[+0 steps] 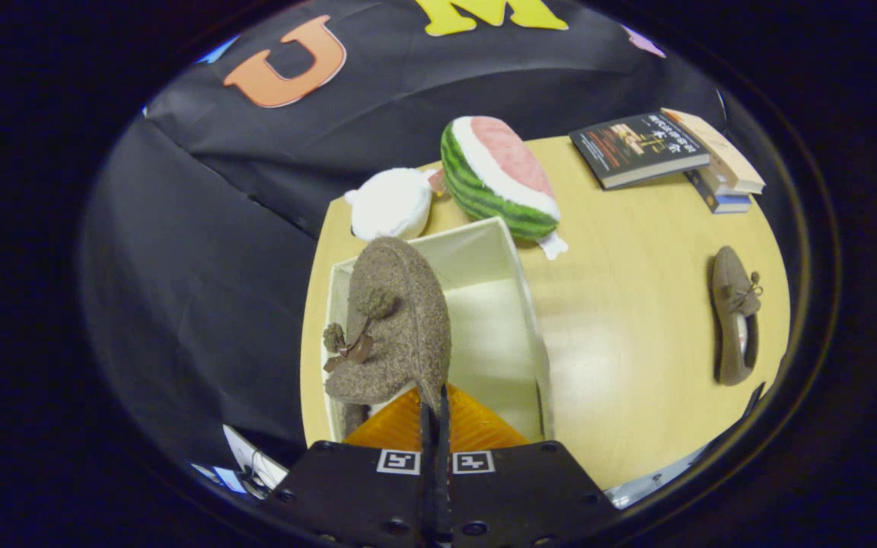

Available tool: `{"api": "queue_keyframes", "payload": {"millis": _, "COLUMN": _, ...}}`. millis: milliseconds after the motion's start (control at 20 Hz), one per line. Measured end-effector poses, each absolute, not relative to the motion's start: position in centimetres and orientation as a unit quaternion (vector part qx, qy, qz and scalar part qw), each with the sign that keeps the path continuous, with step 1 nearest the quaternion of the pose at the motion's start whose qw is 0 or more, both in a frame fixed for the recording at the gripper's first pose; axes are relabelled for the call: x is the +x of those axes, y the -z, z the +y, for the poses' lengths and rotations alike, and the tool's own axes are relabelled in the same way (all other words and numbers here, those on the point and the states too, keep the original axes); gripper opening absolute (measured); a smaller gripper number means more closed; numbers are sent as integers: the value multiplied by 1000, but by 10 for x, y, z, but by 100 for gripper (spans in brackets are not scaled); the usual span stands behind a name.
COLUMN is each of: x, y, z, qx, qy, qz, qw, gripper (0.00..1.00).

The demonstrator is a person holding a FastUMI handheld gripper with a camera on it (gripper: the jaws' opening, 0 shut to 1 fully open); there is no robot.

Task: Open the storage box then place both shoes into the box .Put the left shoe in first, then the right shoe, with the right side of both shoes facing outward in a uniform manner.

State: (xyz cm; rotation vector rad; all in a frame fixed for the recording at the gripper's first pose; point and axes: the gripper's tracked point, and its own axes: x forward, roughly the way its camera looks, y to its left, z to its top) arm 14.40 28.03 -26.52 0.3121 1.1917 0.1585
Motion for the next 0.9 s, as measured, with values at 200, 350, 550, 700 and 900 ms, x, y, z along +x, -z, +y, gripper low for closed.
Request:
{"api": "queue_keyframes", "payload": {"millis": 200, "x": 155, "y": 311, "z": 298, "qx": 130, "qy": -45, "qz": 581, "qw": 802, "gripper": 1}}
{"api": "queue_keyframes", "payload": {"millis": 350, "x": 163, "y": 345, "z": 308, "qx": 124, "qy": -28, "qz": 598, "qw": 791, "gripper": 1}}
{"api": "queue_keyframes", "payload": {"millis": 550, "x": 165, "y": 377, "z": 317, "qx": 106, "qy": -27, "qz": 613, "qw": 782, "gripper": 1}}
{"api": "queue_keyframes", "payload": {"millis": 700, "x": 162, "y": 385, "z": 317, "qx": 80, "qy": -30, "qz": 611, "qw": 787, "gripper": 1}}
{"api": "queue_keyframes", "payload": {"millis": 900, "x": 163, "y": 367, "z": 317, "qx": 70, "qy": -50, "qz": 594, "qw": 800, "gripper": 31}}
